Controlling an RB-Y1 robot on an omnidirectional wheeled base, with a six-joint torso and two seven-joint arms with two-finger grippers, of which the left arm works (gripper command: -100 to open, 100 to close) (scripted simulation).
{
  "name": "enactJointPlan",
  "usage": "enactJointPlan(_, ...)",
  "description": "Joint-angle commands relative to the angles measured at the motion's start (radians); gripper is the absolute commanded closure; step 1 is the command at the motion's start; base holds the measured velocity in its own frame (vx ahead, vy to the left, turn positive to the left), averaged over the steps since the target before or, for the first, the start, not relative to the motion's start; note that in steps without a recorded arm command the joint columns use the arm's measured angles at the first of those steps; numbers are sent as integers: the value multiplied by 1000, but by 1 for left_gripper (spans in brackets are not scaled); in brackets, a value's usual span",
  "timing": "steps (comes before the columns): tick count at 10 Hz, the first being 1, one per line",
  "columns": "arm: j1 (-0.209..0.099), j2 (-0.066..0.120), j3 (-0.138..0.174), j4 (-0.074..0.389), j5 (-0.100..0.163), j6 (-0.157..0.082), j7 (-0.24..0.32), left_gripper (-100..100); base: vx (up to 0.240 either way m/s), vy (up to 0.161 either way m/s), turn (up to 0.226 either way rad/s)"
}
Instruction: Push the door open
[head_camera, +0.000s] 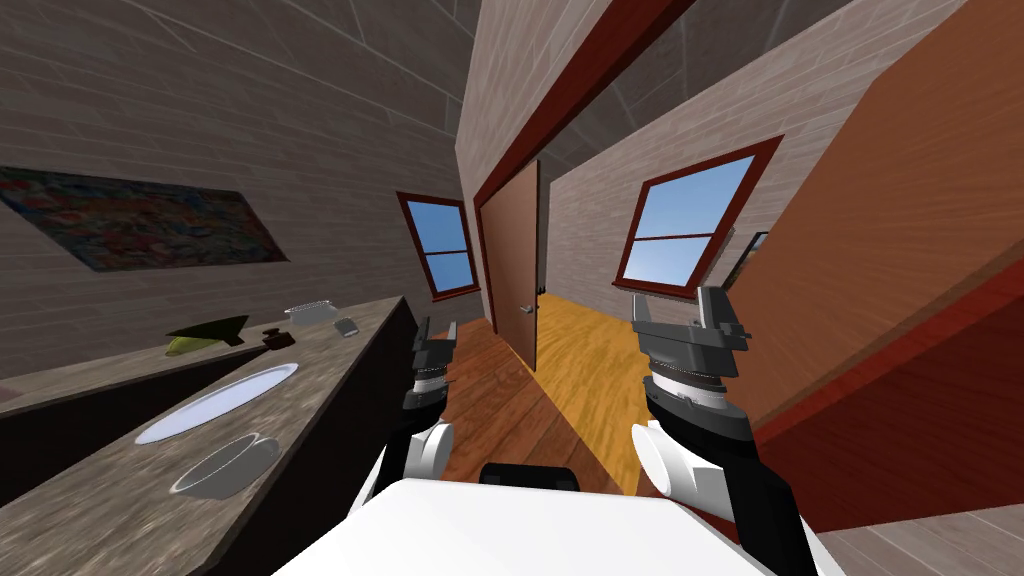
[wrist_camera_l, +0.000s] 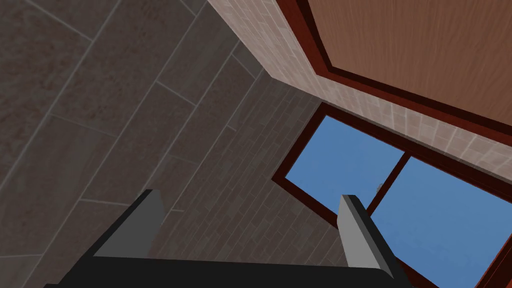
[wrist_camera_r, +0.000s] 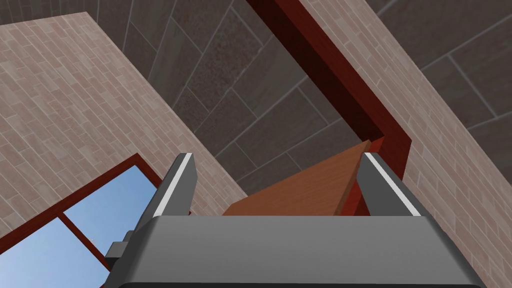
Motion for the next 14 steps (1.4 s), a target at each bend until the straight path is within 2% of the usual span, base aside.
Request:
enactJointPlan(1, -11, 17, -16, 42, -7, -13, 7, -100, 111, 38, -58)
enactJointPlan(6, -39, 54, -48, 139, -20, -40, 23, -100, 110, 17, -55)
enactJointPlan(14, -93, 119, -111, 323, -45, -93, 54, -100, 92, 26, -61)
